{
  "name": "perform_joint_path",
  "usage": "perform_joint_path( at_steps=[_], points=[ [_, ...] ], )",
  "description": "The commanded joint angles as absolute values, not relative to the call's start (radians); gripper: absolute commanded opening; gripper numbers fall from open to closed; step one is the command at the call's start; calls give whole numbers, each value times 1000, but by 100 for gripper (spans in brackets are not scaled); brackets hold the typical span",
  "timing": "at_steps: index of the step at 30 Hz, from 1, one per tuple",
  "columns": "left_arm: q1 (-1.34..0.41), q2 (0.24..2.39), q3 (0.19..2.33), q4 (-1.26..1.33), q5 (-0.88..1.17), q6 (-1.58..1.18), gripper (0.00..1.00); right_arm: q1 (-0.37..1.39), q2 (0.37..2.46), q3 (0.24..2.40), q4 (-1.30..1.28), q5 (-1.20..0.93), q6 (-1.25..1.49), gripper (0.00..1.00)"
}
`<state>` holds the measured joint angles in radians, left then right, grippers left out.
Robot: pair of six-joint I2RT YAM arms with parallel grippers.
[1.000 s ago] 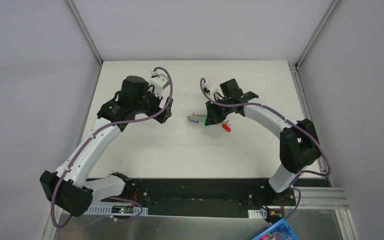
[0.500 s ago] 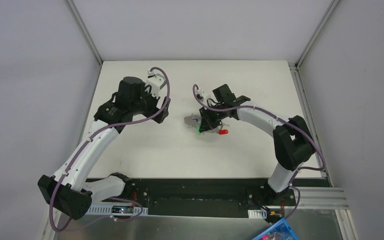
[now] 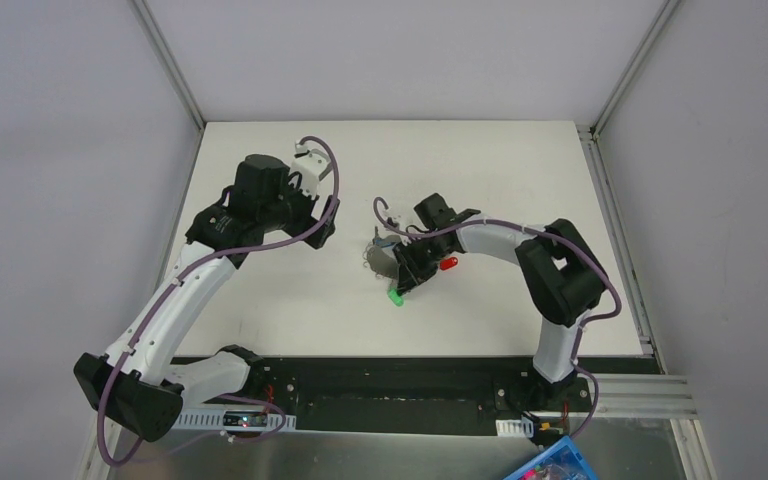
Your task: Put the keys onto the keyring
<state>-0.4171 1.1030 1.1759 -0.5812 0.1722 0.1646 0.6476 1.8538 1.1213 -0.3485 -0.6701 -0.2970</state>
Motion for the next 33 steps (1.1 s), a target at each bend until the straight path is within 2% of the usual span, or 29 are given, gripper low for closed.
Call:
perform_joint_path(
  at_steps=[1, 4, 7, 17, 33],
  points=[
    [-410, 1068, 1187, -580, 147, 180, 90, 655, 1860, 1128, -372, -707, -319, 33],
    [-410, 1059, 1178, -573, 142, 185, 90, 654, 1820, 1149, -405, -692, -350, 50],
    [-410, 1051, 1171, -568, 139, 190, 90, 647, 1757, 1166, -422, -668, -387, 56],
    [-410, 1028, 1163, -550, 124, 197, 91, 545, 1692, 1203, -435, -601, -421, 56],
    [-410, 1029, 1154, -543, 113, 203, 91, 525, 1907, 1258, -419, -421, -426, 55]
  ],
)
